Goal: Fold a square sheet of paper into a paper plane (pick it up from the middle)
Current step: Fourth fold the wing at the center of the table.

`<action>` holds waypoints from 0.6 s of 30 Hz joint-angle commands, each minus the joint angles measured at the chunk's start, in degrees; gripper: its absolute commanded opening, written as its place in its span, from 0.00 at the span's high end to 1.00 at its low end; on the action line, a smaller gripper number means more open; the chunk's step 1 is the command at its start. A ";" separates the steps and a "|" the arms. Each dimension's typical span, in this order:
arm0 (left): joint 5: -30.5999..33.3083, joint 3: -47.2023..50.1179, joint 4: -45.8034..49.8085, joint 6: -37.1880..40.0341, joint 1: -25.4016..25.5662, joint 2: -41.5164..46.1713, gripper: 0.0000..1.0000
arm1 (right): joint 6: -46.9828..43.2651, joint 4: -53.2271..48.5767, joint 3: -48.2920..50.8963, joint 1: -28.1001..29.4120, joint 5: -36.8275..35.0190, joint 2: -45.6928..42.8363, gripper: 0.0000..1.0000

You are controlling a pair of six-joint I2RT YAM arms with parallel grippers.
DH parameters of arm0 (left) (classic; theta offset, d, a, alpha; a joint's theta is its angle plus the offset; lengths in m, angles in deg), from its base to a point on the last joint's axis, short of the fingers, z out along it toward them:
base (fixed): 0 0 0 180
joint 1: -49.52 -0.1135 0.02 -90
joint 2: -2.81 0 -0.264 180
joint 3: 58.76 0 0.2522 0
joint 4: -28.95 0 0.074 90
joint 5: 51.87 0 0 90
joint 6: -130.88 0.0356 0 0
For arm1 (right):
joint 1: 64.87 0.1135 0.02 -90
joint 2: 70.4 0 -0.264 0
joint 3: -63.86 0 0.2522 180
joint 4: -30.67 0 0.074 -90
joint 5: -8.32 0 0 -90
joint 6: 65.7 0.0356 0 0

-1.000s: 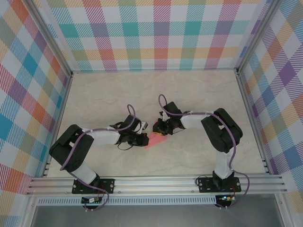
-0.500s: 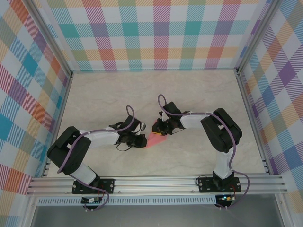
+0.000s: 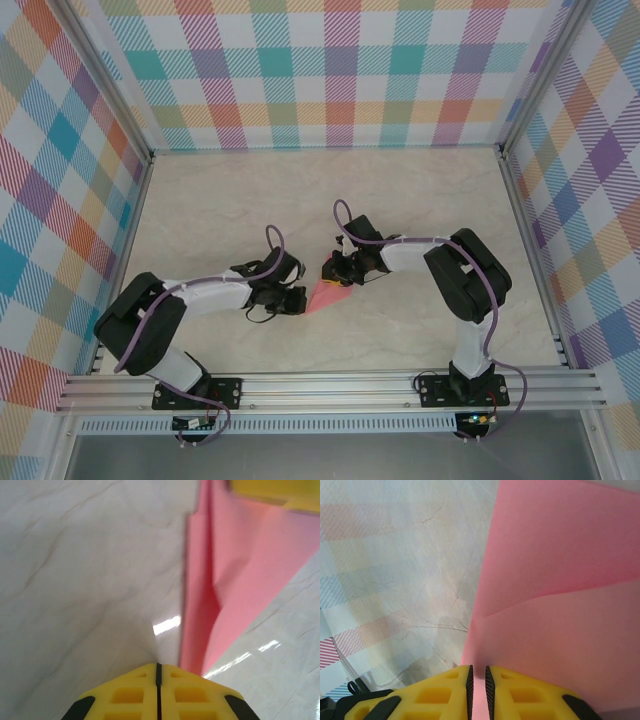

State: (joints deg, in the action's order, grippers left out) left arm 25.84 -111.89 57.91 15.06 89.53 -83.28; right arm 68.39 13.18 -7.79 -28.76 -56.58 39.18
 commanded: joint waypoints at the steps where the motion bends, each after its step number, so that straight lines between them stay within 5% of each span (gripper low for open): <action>1: 6.82 1.54 11.33 -2.86 0.24 7.04 0.92 | -1.62 -5.43 1.46 0.10 -5.59 4.41 0.82; 6: 0.16 -0.99 6.29 -2.40 0.22 10.52 0.87 | -1.56 -5.17 1.78 0.18 -5.50 4.49 0.82; 11: -10.33 -5.22 -2.77 -2.67 0.20 2.03 0.89 | -1.57 -5.11 1.97 0.20 -5.59 4.77 0.82; 18: -14.93 -8.60 -8.96 -4.06 0.24 -7.52 0.90 | -1.38 -5.02 2.05 0.14 -5.59 5.23 0.82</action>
State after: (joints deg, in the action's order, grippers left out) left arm 14.82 -119.15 52.67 12.08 89.58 -89.27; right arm 68.39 13.25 -7.79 -28.76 -56.06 39.40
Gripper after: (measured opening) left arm 0.102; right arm 0.183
